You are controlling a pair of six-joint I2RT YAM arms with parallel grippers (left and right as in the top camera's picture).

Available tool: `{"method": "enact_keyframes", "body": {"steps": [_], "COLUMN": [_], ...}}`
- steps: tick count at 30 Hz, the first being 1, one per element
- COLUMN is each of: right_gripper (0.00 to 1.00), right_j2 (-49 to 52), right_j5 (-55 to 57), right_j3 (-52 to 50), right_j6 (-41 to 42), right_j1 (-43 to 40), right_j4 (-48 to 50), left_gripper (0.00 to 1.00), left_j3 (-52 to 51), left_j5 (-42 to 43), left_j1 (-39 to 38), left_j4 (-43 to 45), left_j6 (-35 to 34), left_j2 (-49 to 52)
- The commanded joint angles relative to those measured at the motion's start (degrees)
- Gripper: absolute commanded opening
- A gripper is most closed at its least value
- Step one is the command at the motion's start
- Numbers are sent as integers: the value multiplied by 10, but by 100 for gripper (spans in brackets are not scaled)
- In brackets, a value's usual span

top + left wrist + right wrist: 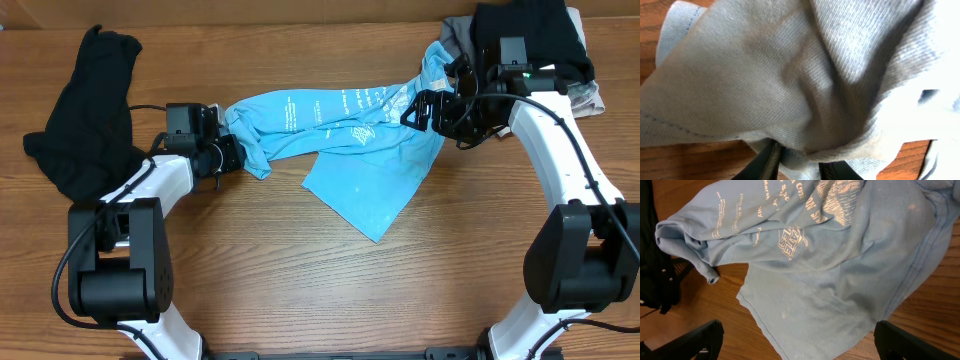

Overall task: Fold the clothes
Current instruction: 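Grasp the shirt's left and right edges with both grippers to flatten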

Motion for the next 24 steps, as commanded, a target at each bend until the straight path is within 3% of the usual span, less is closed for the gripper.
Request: {"method": "enact_keyframes", "body": {"steps": [1, 10, 17, 20, 24], "right_gripper": [100, 100, 100, 100, 100], "right_j2": [-1, -1, -1, -1, -1], "right_j5": [-2, -1, -1, -1, -1], "right_j3": [-2, -2, -2, -2, -2], "right_j6": [2, 2, 2, 2, 2], "right_j1": [1, 1, 1, 1, 1], "right_j4": [4, 3, 4, 3, 2], "left_gripper": [27, 27, 18, 4, 4], "left_j3": [-3, -3, 1, 11, 37], "left_j5": [5, 0, 0, 13, 28], "left_j1": [-7, -34, -30, -24, -12], "left_j4": [1, -5, -1, -9, -53], "left_j6": [9, 33, 33, 33, 33], "left_j2": [9, 65, 78, 75, 52]}}
